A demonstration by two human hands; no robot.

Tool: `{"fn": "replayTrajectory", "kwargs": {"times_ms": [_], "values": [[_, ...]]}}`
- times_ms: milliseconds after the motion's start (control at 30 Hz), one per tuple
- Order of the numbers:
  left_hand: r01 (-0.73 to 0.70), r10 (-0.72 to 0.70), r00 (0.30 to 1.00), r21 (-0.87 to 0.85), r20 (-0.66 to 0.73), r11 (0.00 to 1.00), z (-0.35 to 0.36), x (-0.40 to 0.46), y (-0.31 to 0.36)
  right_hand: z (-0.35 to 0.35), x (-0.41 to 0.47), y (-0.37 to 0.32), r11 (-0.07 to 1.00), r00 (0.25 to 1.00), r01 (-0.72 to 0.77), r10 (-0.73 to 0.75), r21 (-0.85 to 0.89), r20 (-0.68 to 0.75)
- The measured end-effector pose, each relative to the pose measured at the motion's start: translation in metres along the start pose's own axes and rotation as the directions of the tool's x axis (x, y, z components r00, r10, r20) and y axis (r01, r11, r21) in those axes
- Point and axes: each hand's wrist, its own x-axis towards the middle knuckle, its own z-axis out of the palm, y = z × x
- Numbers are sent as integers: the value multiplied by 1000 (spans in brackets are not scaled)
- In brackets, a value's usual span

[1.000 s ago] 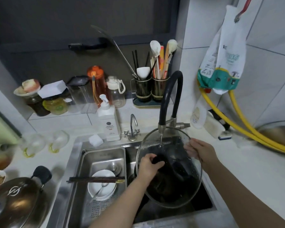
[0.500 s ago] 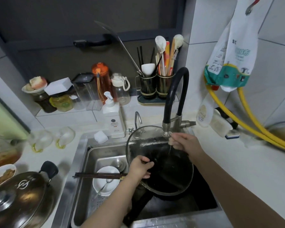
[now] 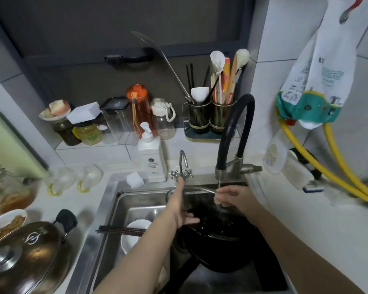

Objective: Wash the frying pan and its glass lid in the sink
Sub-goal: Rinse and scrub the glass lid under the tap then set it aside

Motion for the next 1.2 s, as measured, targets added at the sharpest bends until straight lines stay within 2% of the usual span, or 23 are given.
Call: {"fn": "replayTrajectory", "kwargs": {"times_ms": [67,167,267,367,500,600,733,833,900,933,967,1033,1100,1167,1200], "values": [[27,-27,1000,-75,-4,997,3,4,11,3,-7,-1,997,998,24,-20,-71,52],[102,-102,995,-48,-2,994,3,15,8,5,-13,1,990,995,54,-43,-128,92],[92,-92,996,-40,1,995,-1,15,-6,6,-21,12,973,990,73,-45,-218,132],[63,-63,998,-55,7,997,-8,8,-20,10,-29,27,972,984,74,-36,-222,174],[-12,11,1000,-55,-24,998,-24,-3,-37,15,-28,45,995,998,30,-25,-91,56],[-93,91,995,-71,-42,993,-40,-9,-42,19,-25,58,994,999,2,-6,-107,-35],[-87,87,996,-126,-6,988,-70,-17,-44,19,-21,70,916,998,-41,22,-400,-51],[-78,89,995,-197,51,977,-94,-18,-49,12,-16,82,727,1000,-31,19,-686,-24],[-93,120,988,-247,99,965,-107,-18,-51,7,-14,89,629,998,-47,5,-776,-55],[-106,142,982,-255,124,961,-112,-19,-51,6,-12,91,634,998,-50,-4,-771,-69],[-122,164,975,-257,152,959,-116,-21,-51,6,-11,92,687,995,-70,0,-723,-96],[-140,196,959,-258,205,956,-124,-24,-50,9,-11,89,847,982,-112,12,-520,-191],[-146,215,947,-274,241,951,-132,-25,-47,12,-12,85,976,953,-125,67,-181,-297],[-147,225,937,-283,268,948,-139,-27,-43,16,-13,78,960,925,-148,219,236,-311],[-141,222,933,-279,284,950,-142,-27,-41,17,-14,74,926,918,-149,259,346,-299]]}}
